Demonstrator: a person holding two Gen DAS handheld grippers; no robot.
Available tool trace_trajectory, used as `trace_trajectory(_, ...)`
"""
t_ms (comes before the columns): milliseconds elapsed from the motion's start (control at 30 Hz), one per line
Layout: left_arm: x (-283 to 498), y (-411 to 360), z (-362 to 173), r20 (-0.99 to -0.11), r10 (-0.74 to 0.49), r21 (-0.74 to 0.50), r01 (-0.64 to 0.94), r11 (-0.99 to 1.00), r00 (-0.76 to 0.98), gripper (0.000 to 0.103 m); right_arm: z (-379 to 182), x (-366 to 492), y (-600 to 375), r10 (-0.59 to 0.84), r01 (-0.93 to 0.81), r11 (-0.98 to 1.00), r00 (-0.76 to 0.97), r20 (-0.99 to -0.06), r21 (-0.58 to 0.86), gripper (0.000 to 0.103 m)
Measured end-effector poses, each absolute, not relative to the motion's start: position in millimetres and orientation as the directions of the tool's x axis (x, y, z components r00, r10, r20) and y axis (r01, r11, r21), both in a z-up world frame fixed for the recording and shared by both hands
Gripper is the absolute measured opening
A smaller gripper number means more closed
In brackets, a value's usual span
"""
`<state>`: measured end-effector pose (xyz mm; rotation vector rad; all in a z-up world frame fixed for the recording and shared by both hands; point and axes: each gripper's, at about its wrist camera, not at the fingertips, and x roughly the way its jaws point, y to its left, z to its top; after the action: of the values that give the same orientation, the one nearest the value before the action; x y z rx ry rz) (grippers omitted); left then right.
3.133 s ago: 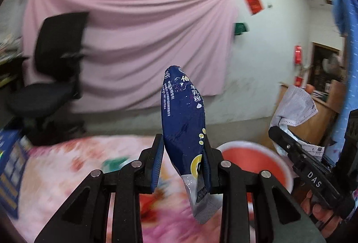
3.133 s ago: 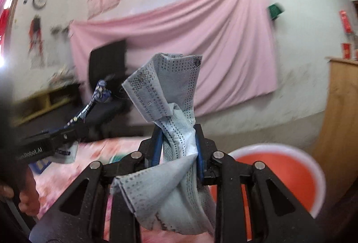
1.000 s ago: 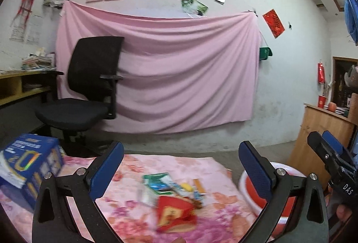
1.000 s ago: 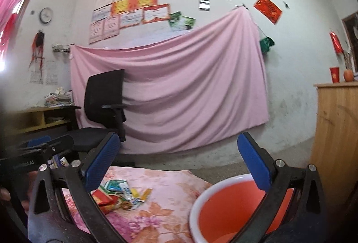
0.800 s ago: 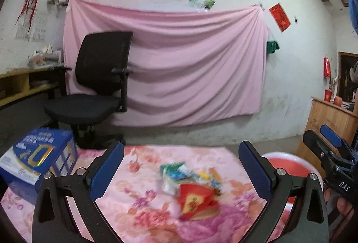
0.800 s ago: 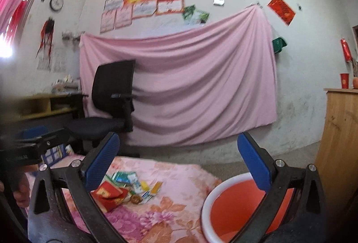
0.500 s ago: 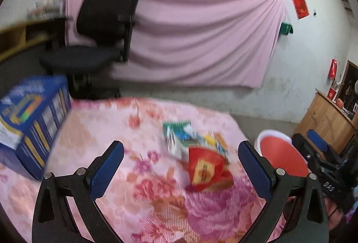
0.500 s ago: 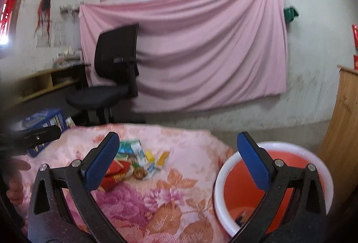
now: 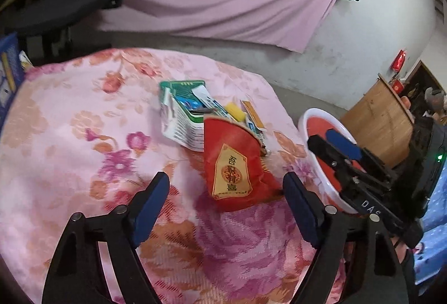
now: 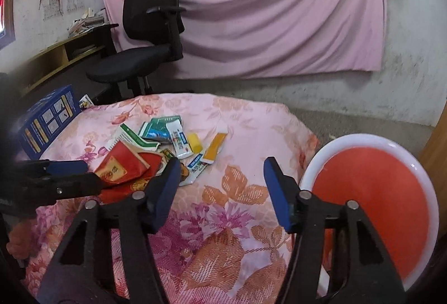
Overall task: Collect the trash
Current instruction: 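Grasp the red paper cup with the left tool while the right tool grasps the walnut shell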
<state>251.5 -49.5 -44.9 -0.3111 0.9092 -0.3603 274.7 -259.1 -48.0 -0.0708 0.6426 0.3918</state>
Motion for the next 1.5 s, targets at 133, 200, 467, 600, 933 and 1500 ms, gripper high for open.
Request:
trace_trajectory(133, 260.4, -47.7, -51.4, -0.701, -0.495, -0.483, 0.169, 0.859, 0.512, 0.06, -54.8, 283.0, -254.9, 0.352, -0.397, 0.915, 0.69, -0.633, 0.077, 0.074)
trace_trajectory(200, 263.3, -46.5, -53.5, -0.699, -0.509, -0.502, 0.162, 0.85, 0.502, 0.043, -58.2, 286.3, -249.9, 0.36, -0.413, 0.907, 0.668, -0.651, 0.077, 0.073)
trace_trajectory(467, 265.2, -38.2, -55.5, -0.69, -0.52, -0.532, 0.134, 0.836, 0.504, 0.029, -66.9, 295.3, -234.6, 0.362, -0.46, 0.886, 0.611, -0.704, 0.057, 0.072)
trace_trajectory(600, 262.6, -38.8, -51.3, -0.684, -0.515, -0.523, 0.146, 0.84, 0.517, 0.015, -69.1, 301.0, -232.7, 0.359, -0.458, 0.887, 0.598, -0.717, 0.062, 0.071)
trace_trajectory(933, 237.4, -24.0, -38.4, -0.679, -0.405, -0.447, 0.093, 0.89, 0.612, 0.014, -70.4, 301.7, -221.9, 0.356, -0.485, 0.873, 0.579, -0.734, 0.041, 0.071)
trace_trajectory(1500, 231.3, -18.5, -38.0, -0.704, -0.295, -0.381, 0.007, 0.925, 0.646, 0.014, -80.9, 320.9, -201.7, 0.358, -0.54, 0.841, 0.496, -0.791, 0.042, 0.053)
